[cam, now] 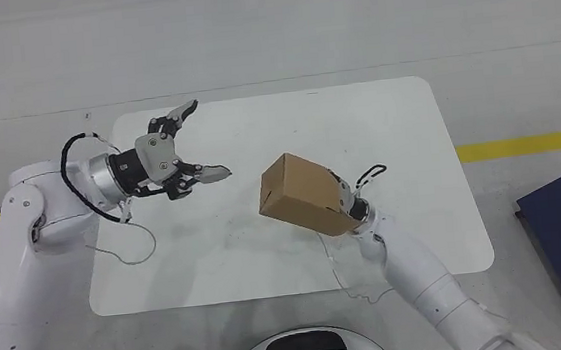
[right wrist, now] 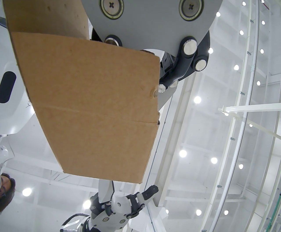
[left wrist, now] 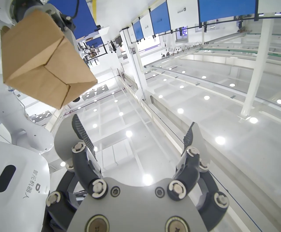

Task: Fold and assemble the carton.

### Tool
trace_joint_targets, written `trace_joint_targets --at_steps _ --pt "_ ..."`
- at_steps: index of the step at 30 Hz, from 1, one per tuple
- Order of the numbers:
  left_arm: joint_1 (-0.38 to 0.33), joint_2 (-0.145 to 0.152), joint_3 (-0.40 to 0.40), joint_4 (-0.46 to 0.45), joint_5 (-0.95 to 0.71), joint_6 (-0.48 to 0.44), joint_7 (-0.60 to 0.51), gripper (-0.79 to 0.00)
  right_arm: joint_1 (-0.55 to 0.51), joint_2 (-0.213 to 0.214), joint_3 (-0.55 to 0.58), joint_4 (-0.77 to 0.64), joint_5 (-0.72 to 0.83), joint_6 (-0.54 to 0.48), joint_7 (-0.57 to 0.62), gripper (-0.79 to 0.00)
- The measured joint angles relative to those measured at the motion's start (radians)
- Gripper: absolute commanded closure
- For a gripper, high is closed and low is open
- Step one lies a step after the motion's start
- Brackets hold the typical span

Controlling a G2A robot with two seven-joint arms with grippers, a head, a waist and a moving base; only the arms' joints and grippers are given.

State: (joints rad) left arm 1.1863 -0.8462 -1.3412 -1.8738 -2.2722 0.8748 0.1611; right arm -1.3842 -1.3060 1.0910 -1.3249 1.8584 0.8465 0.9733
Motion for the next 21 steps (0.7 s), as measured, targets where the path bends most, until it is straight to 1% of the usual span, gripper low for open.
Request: trace_joint_targets --at_steps 5,8,11,13,15,16,17,20,21 --pt "0.069 0.006 -0.073 0.005 -0.003 -0.023 -0.039 -0.785 -0.004 0.001 0.009 0.003 0.004 -0.004 0.005 0.0" --pt "0.136 0.007 -0.133 0.008 -0.021 -0.035 -0.109 -0.785 -0.004 0.001 0.009 0.002 0.004 -0.004 0.004 0.0" --pt "0.21 0.004 -0.19 0.024 -0.041 -0.076 -0.211 -0.785 -0.001 0.002 0.011 0.001 0.0 -0.008 0.0 0.0" --pt "0.26 -0.002 -0.22 0.035 -0.051 -0.127 -0.293 -0.785 0.015 0.005 0.016 -0.016 -0.063 -0.071 -0.063 0.0" --pt "0.304 -0.008 -0.239 0.036 -0.045 -0.165 -0.362 -0.785 0.034 0.006 0.01 -0.036 -0.175 -0.175 -0.183 0.0" --pt "0.321 -0.01 -0.247 0.038 -0.039 -0.175 -0.387 -0.785 0.046 0.008 0.013 -0.043 -0.214 -0.197 -0.228 0.0" --pt "0.337 -0.011 -0.257 0.041 -0.031 -0.181 -0.41 -0.785 0.058 0.011 0.019 -0.05 -0.246 -0.199 -0.269 0.0" --pt "0.383 -0.016 -0.295 0.057 -0.023 -0.198 -0.479 -0.785 0.097 0.026 0.046 -0.078 -0.35 -0.116 -0.409 0.0" --pt "0.4 -0.018 -0.314 0.063 -0.019 -0.208 -0.5 -0.785 0.112 0.034 0.051 -0.102 -0.411 -0.077 -0.477 0.0"
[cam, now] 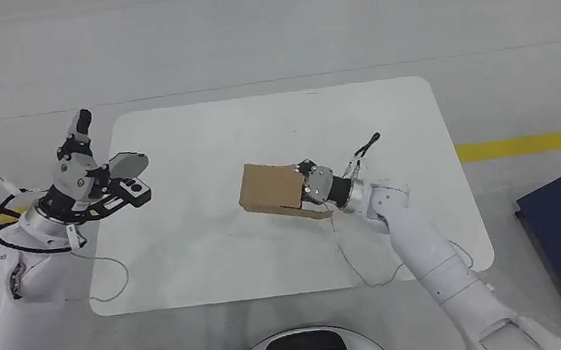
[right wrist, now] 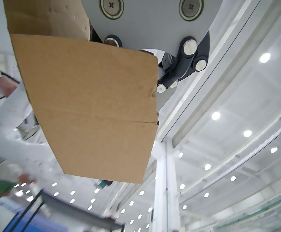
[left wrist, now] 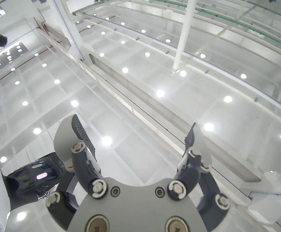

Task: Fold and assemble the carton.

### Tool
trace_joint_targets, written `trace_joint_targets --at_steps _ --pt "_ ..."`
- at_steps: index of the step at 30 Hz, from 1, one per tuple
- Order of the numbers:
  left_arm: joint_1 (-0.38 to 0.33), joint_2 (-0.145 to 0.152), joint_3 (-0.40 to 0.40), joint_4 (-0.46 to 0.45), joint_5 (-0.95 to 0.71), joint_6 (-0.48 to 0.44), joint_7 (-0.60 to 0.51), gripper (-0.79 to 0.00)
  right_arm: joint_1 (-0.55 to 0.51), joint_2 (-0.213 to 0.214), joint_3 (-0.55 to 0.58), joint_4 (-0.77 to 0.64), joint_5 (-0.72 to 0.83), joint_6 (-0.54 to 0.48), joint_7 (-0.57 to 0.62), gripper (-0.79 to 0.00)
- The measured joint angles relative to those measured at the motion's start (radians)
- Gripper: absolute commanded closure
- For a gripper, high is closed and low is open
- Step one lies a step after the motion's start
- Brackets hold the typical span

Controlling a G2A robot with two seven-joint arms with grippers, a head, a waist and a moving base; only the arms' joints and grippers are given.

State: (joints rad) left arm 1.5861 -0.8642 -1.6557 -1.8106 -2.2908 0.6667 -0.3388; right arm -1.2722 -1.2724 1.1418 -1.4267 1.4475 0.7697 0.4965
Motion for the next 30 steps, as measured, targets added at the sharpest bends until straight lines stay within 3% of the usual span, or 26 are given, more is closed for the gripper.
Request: trace_joint_targets --at_steps 6,11,17,18,19,21,22,24,30 --pt "0.094 -0.008 -0.097 0.017 0.006 -0.012 -0.081 -0.785 0.059 0.028 -0.013 -0.13 -0.168 0.244 -0.286 0.0" --pt "0.167 -0.02 -0.139 0.021 0.011 -0.026 -0.143 -0.785 0.129 0.059 -0.148 -0.177 -0.177 0.243 -0.55 0.0" --pt "0.202 -0.037 -0.116 0.034 0.049 -0.041 -0.208 -0.785 0.272 0.087 -0.353 -0.161 -0.058 0.243 -0.958 0.0" --pt "0.203 -0.04 -0.107 0.038 0.054 -0.042 -0.22 -0.785 0.303 0.091 -0.395 -0.163 -0.005 0.243 -1.018 -0.068" --pt "0.202 -0.043 -0.101 0.043 0.057 -0.042 -0.229 -0.785 0.326 0.094 -0.421 -0.169 0.041 0.243 -1.058 -0.28" --pt "0.197 -0.048 -0.088 0.056 0.068 -0.04 -0.246 -0.785 0.379 0.102 -0.47 -0.185 0.151 0.243 -1.152 -0.468" --pt "0.194 -0.05 -0.083 0.061 0.072 -0.039 -0.251 -0.785 0.401 0.106 -0.489 -0.19 0.195 0.243 -1.194 -0.61" --pt "0.187 -0.054 -0.074 0.071 0.079 -0.035 -0.258 -0.785 0.449 0.116 -0.532 -0.198 0.286 0.243 -1.285 -0.736" --pt "0.161 -0.064 -0.061 0.087 0.095 -0.023 -0.255 -0.785 0.58 0.145 -0.631 -0.195 0.382 0.243 -1.304 -0.751"
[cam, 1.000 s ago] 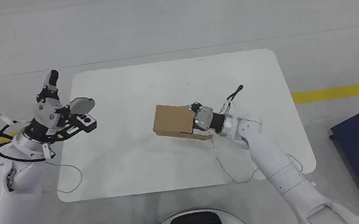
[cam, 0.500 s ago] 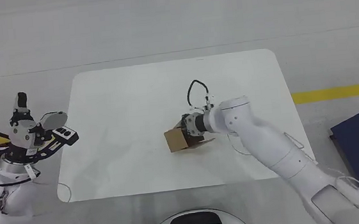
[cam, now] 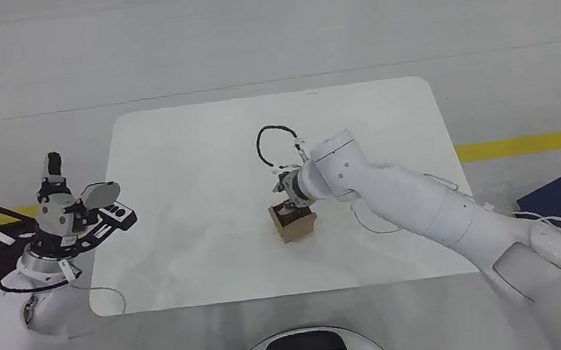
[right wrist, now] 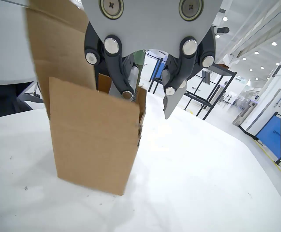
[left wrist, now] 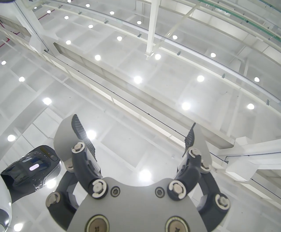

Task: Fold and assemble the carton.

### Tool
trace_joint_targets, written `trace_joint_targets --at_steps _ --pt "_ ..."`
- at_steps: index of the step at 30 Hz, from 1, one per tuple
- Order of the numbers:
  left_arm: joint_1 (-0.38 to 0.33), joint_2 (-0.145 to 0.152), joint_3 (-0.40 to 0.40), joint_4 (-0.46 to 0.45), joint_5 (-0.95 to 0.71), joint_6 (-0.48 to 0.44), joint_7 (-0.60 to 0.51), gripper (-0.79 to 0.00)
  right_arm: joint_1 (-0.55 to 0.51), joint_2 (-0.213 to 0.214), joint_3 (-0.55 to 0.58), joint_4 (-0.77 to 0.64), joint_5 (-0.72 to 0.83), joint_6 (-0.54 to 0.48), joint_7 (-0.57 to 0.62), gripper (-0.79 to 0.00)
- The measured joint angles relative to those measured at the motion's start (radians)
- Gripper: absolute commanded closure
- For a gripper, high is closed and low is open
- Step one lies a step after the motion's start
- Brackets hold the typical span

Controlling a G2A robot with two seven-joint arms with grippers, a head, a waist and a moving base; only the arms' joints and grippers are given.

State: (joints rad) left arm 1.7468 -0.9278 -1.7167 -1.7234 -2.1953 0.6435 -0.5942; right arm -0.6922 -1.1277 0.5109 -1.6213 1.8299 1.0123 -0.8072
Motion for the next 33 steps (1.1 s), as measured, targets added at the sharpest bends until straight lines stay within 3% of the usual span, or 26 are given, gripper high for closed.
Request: trace_joint_targets --at_steps 5,8,12,16,18,21,29,33 --pt "-0.005 -0.001 0.001 0.001 0.002 0.003 0.004 -0.785 0.07 0.013 0.008 -0.048 0.013 -0.023 -0.003 -0.785" --pt "-0.005 -0.001 0.001 0.001 0.002 0.003 0.004 -0.785 0.06 0.025 0.086 -0.158 -0.022 -0.111 0.087 -0.785" --pt "-0.005 -0.001 0.001 0.001 0.002 0.003 0.004 -0.785 -0.044 0.072 0.149 -0.29 -0.363 -0.213 0.308 -0.785" --pt "-0.005 -0.001 0.001 0.001 0.002 0.003 0.004 -0.785 -0.195 0.132 0.205 -0.305 -0.676 -0.316 0.537 -0.785" --pt "-0.005 -0.001 0.001 0.001 0.002 0.003 0.004 -0.785 -0.286 0.157 0.272 -0.306 -0.766 -0.454 0.634 -0.785" --pt "-0.005 -0.001 0.001 0.001 0.002 0.003 0.004 -0.785 -0.34 0.162 0.307 -0.304 -0.773 -0.615 0.664 -0.785" --pt "-0.005 -0.001 0.001 0.001 0.002 0.003 0.004 -0.785 -0.315 0.163 0.287 -0.308 -0.778 -0.5 0.668 -0.785" --pt "-0.005 -0.001 0.001 0.001 0.002 0.003 0.004 -0.785 -0.334 0.194 0.343 -0.332 -0.872 -0.338 0.794 -0.785"
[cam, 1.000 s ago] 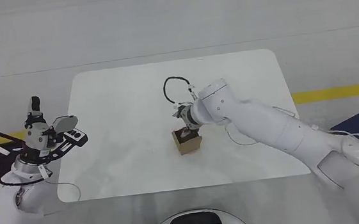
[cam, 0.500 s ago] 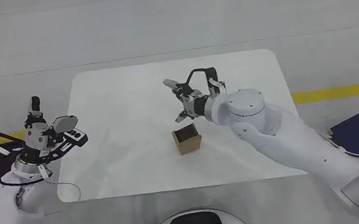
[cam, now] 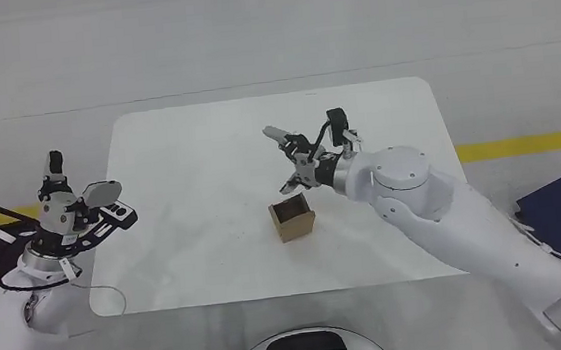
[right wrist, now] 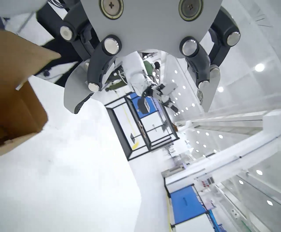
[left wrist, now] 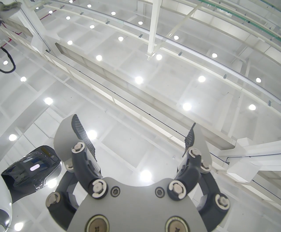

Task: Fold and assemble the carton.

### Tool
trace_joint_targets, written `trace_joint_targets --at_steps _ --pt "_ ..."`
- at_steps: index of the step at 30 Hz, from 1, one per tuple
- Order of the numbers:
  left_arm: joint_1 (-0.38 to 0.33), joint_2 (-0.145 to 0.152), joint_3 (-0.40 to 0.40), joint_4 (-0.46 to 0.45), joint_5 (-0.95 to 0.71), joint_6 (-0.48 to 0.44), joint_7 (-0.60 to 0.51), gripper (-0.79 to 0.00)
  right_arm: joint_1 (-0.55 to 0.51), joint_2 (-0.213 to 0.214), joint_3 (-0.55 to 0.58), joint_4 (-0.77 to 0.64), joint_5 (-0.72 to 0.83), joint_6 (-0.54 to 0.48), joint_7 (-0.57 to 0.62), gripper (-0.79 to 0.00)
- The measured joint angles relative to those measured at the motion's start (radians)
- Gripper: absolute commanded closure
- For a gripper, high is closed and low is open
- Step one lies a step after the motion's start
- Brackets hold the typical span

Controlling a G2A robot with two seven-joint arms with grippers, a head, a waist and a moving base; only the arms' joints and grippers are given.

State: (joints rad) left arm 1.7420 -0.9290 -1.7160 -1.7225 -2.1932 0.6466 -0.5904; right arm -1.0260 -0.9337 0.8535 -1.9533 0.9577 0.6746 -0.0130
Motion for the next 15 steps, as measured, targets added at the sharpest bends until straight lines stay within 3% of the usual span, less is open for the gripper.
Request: trace_joint_targets --at_steps 6,11,15 --pt "0.0 0.0 0.0 0.0 0.0 0.0 0.0 -0.785 -0.048 0.073 0.075 -0.077 -0.217 0.323 0.249 -0.785" --pt "0.0 0.0 0.0 0.0 0.0 0.0 0.0 -0.785 -0.07 0.123 0.029 -0.085 -0.38 0.338 0.432 -0.785" --pt "0.0 0.0 0.0 0.0 0.0 0.0 0.0 -0.785 -0.031 0.141 -0.038 -0.06 -0.453 0.338 0.54 -0.591"
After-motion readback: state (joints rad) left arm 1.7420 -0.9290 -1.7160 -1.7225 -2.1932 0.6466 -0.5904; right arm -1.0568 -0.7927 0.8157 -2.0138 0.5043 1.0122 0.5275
